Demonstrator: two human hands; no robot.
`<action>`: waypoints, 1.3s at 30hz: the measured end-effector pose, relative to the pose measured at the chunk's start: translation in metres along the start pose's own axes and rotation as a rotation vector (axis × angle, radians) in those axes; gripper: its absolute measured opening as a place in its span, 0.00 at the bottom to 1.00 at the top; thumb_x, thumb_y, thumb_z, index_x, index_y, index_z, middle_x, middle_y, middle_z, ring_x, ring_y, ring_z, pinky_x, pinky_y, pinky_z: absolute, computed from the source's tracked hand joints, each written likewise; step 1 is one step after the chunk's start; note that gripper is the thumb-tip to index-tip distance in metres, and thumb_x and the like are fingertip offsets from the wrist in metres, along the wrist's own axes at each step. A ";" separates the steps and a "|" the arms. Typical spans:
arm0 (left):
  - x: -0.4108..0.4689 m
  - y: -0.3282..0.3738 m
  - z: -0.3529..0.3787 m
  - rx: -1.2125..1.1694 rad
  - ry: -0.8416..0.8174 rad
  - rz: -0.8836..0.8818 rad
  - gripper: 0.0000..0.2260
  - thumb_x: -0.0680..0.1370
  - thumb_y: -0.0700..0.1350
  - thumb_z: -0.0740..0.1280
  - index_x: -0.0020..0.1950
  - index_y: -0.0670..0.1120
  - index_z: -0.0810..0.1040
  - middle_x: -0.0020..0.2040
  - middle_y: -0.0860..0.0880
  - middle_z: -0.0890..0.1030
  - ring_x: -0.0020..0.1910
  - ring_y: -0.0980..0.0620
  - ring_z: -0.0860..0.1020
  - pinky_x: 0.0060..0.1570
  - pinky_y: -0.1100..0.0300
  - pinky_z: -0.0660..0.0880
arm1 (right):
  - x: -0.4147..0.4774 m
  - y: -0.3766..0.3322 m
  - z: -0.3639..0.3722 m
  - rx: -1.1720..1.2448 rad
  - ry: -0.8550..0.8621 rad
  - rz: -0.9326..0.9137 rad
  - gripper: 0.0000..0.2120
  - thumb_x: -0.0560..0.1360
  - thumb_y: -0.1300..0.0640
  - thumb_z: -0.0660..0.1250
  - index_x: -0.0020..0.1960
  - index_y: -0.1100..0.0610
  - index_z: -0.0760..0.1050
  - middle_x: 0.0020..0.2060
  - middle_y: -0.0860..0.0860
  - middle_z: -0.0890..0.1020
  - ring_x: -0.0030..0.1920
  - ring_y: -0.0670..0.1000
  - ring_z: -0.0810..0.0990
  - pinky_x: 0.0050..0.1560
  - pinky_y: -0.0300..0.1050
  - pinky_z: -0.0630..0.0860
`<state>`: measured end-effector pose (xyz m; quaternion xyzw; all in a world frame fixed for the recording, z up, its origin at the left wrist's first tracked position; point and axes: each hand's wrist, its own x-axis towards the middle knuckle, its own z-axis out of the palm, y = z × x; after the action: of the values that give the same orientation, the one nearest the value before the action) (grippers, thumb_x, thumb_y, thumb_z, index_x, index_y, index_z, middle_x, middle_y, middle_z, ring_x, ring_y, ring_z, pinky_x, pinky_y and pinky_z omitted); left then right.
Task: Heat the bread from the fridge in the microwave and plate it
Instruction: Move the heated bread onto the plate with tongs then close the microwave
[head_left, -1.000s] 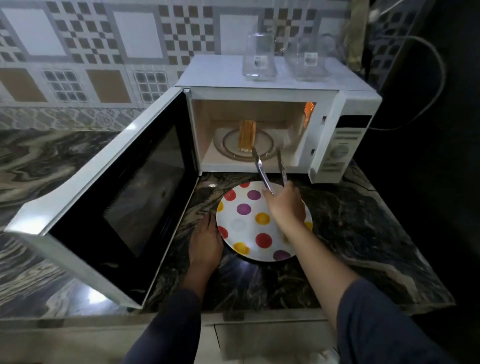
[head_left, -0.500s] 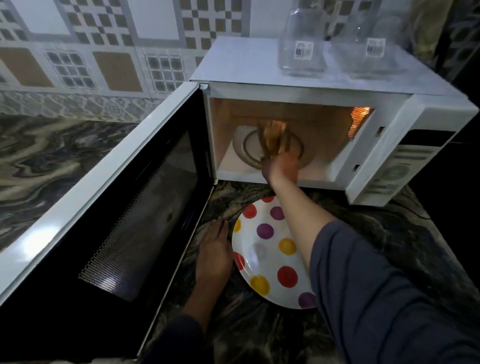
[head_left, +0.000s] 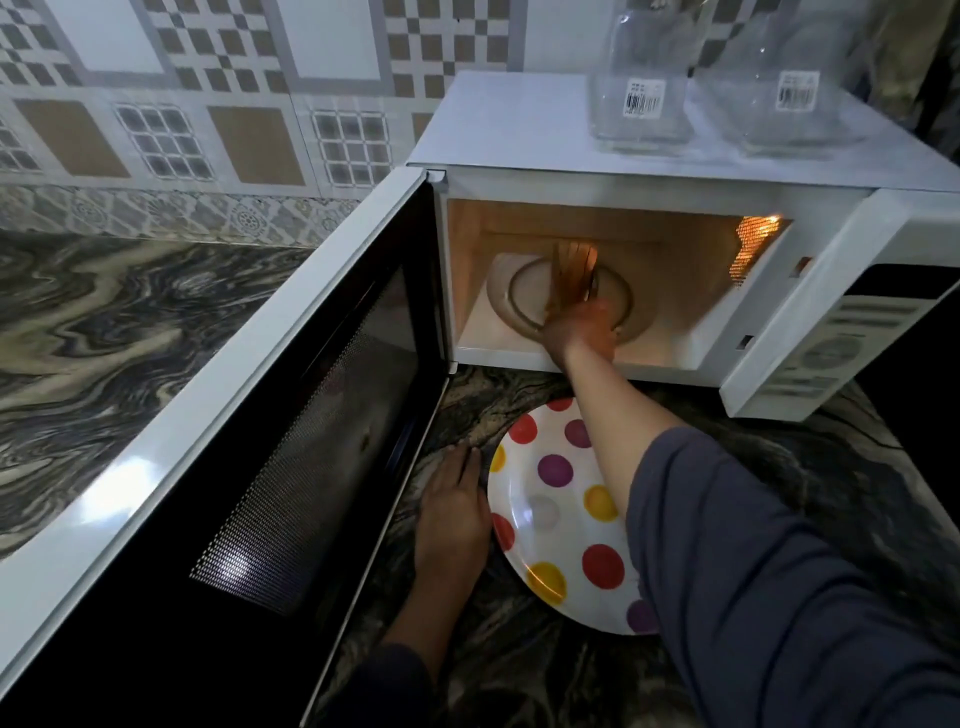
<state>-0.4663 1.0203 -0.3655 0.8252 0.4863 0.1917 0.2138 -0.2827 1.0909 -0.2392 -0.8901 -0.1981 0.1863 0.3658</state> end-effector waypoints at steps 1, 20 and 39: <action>0.000 0.000 0.000 0.001 -0.001 0.002 0.23 0.79 0.47 0.52 0.74 0.45 0.63 0.74 0.46 0.64 0.74 0.50 0.61 0.70 0.63 0.50 | 0.001 0.001 0.001 0.009 0.004 0.006 0.24 0.78 0.55 0.60 0.71 0.62 0.60 0.69 0.58 0.69 0.67 0.60 0.71 0.63 0.51 0.70; -0.002 0.000 -0.002 -0.018 -0.013 -0.001 0.33 0.72 0.53 0.42 0.71 0.42 0.67 0.72 0.43 0.68 0.72 0.47 0.64 0.69 0.63 0.51 | -0.018 0.021 -0.012 -0.115 0.058 -0.053 0.15 0.79 0.57 0.58 0.64 0.62 0.69 0.61 0.59 0.77 0.61 0.60 0.76 0.53 0.50 0.73; -0.031 0.009 -0.004 0.138 -0.057 0.038 0.22 0.79 0.46 0.52 0.73 0.41 0.62 0.73 0.40 0.65 0.73 0.44 0.62 0.74 0.53 0.55 | -0.157 0.111 -0.077 0.031 0.017 -0.074 0.22 0.77 0.51 0.63 0.67 0.59 0.67 0.63 0.56 0.75 0.62 0.57 0.74 0.50 0.42 0.68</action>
<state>-0.4756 0.9900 -0.3610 0.8522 0.4764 0.1383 0.1663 -0.3562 0.8973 -0.2392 -0.8778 -0.2250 0.1683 0.3879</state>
